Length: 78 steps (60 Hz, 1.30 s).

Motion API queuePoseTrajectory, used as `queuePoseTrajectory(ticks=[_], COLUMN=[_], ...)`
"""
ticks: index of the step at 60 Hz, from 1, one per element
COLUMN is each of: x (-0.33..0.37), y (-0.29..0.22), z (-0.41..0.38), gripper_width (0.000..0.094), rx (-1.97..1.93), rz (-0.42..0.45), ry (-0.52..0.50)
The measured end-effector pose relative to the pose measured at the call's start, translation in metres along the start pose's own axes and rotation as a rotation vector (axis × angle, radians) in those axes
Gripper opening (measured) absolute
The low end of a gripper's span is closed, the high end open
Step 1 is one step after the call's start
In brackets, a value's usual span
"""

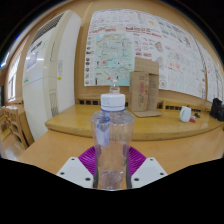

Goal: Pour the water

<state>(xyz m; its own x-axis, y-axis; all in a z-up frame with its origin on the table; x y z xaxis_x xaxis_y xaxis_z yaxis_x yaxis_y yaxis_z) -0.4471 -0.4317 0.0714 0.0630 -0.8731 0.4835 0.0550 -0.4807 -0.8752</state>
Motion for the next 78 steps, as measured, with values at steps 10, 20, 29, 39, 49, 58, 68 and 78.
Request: queuePoseTrajectory(ticks=[10,20,29,39,49,58,68,78], x=[0.008,0.029,0.042,0.046,-0.002,-0.071,-0.148,-0.191], y=[-0.019,-0.086,-0.175,-0.279,-0.339,-0.344,-0.305,-0.263], z=[-0.001,0.010,0.042,0.116,0.226,0.319,0.395,0.431], gripper_width=[0.0338,0.0338,0.0339,0.0338,0.0336,0.0337,0.0338,0.0336], rx=[-0.014,-0.125,-0.342,-0.642,-0.953,-1.292,-1.666,-1.906], rz=[0.022,0.101,0.208,0.316,0.352,0.331,0.270,0.233], ry=[-0.062,-0.213,-0.467,-0.858,-1.120,-1.229,-1.263,-1.229])
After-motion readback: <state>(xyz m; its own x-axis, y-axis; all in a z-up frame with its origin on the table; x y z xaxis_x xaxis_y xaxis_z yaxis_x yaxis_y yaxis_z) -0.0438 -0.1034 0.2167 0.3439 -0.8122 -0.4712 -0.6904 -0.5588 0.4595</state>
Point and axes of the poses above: the point between the fingertips, and its own axes, seen from behind it with the camera up: z to the right, y down, x backward, against the way the camera looks, the point moved 9 cm from there along x, backward, against the way the camera looks, and after that the axes turned 12 degrees about -z, right-handed, at the moved point
